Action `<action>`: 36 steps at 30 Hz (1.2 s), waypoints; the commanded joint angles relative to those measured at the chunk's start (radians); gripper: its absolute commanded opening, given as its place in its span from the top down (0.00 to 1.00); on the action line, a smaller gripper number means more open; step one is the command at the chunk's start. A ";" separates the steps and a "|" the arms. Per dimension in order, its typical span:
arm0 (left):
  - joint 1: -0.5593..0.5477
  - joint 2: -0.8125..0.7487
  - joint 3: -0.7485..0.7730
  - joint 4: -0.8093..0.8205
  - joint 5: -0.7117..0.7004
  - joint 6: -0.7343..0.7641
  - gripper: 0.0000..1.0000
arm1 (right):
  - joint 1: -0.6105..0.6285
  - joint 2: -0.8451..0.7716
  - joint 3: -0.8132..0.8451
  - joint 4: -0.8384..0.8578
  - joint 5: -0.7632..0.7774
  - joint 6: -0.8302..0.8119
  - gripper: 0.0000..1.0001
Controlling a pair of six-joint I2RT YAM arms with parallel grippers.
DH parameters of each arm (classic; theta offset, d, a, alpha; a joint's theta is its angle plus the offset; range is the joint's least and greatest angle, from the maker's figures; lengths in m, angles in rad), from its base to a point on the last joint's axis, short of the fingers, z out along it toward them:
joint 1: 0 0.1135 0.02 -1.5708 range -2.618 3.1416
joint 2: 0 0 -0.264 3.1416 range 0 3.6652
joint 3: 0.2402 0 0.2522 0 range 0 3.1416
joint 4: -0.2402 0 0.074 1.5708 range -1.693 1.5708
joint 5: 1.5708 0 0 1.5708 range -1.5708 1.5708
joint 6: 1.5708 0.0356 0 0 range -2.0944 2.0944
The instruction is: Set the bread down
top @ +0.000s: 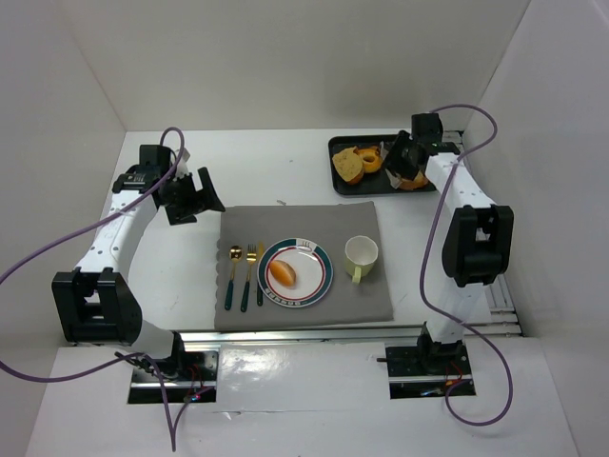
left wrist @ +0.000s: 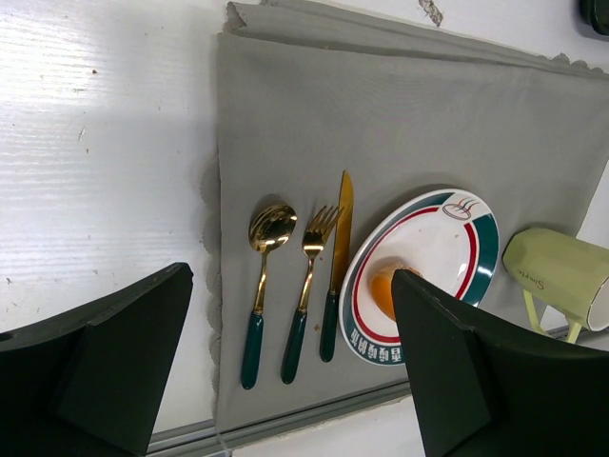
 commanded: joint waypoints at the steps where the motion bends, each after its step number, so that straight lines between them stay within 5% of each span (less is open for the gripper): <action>1: 0.006 -0.035 -0.001 0.014 0.011 0.013 0.01 | -0.006 0.006 -0.010 0.101 -0.062 0.035 0.44; 36: 0.006 -0.053 -0.020 0.014 -0.017 0.013 0.01 | -0.043 0.009 -0.148 0.256 -0.116 0.154 0.53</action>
